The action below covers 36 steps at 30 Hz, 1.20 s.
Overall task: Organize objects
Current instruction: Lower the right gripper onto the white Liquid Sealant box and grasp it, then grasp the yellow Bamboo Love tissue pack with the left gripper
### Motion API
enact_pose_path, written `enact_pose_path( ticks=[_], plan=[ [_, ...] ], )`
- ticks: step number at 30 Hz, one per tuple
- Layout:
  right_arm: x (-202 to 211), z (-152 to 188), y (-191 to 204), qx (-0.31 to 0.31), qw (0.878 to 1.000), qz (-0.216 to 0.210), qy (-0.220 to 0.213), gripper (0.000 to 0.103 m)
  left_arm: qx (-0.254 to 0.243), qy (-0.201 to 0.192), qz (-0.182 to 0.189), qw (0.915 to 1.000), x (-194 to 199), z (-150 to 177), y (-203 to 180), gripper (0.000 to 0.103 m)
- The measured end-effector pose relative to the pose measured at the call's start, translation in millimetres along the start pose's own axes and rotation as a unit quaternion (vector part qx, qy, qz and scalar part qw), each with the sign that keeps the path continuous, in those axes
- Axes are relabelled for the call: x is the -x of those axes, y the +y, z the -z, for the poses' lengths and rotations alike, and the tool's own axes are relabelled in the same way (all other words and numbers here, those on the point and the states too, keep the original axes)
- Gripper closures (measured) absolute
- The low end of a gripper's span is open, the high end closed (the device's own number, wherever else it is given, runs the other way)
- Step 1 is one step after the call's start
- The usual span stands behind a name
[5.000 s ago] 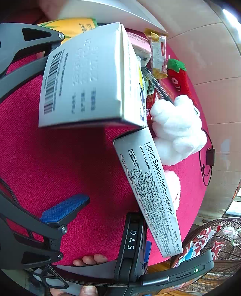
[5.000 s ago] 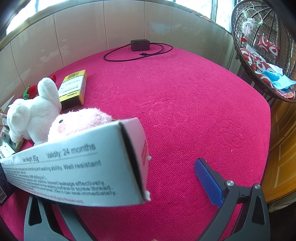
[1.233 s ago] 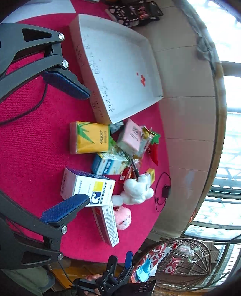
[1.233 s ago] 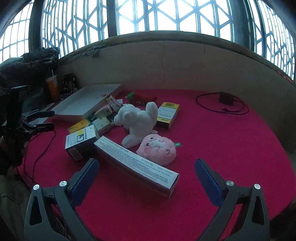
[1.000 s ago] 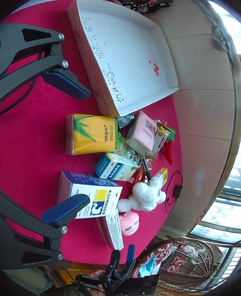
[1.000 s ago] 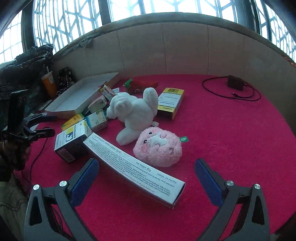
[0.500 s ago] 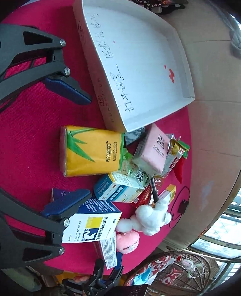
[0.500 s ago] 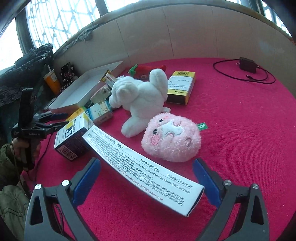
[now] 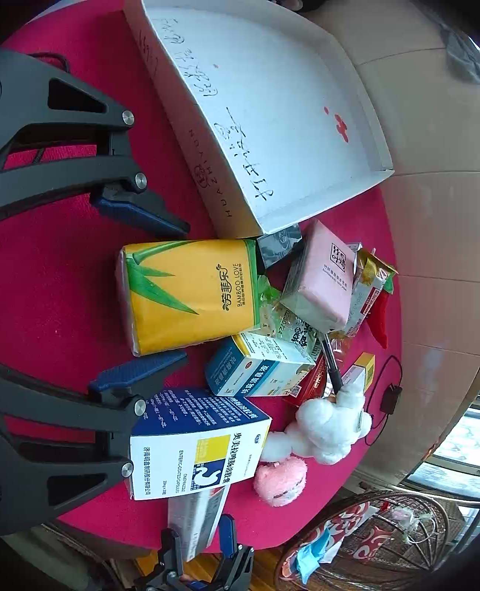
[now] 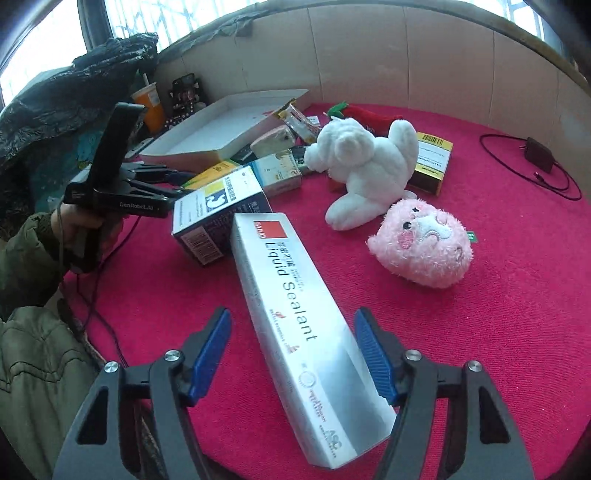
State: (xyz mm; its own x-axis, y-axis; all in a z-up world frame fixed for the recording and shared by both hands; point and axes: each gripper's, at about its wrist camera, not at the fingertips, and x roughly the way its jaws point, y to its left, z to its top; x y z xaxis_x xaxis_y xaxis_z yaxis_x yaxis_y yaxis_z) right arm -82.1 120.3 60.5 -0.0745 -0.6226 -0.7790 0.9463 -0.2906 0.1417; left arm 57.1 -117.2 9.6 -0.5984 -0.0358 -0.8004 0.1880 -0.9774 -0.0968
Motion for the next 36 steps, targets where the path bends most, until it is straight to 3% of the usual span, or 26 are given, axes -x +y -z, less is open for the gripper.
enact_pose_path(
  ticks=[6, 10, 15, 17, 19, 32, 36],
  plan=[
    [-16, 7, 11, 0.023, 0.998, 0.053, 0.034, 0.043, 0.004, 0.004, -0.024, 0.9997, -9, -7, -7, 0.040],
    [-13, 11, 6, 0.014, 0.998, 0.051, 0.035, 0.052, -0.002, -0.002, -0.043, 0.9991, -10, -4, -13, 0.040],
    [-9, 14, 5, 0.004, 0.998, 0.054, 0.029, 0.058, 0.013, -0.016, -0.039, 0.9990, -7, 0, -10, 0.040],
    [-7, 15, 5, -0.002, 0.998, 0.053, 0.023, 0.059, 0.017, -0.022, -0.046, 0.9986, -4, 1, -10, 0.050],
    [-5, 17, 5, -0.009, 0.999, 0.050, 0.017, 0.060, 0.026, -0.027, -0.037, 0.9986, -1, 3, -7, 0.054],
    [33, 10, 11, -0.037, 0.996, 0.057, -0.053, 0.060, 0.002, -0.117, -0.074, 0.9904, 43, 16, -33, 0.055],
    [45, 4, 9, -0.059, 0.993, 0.058, -0.086, 0.060, 0.015, -0.138, -0.081, 0.9869, 60, 16, -29, 0.055]
  ],
)
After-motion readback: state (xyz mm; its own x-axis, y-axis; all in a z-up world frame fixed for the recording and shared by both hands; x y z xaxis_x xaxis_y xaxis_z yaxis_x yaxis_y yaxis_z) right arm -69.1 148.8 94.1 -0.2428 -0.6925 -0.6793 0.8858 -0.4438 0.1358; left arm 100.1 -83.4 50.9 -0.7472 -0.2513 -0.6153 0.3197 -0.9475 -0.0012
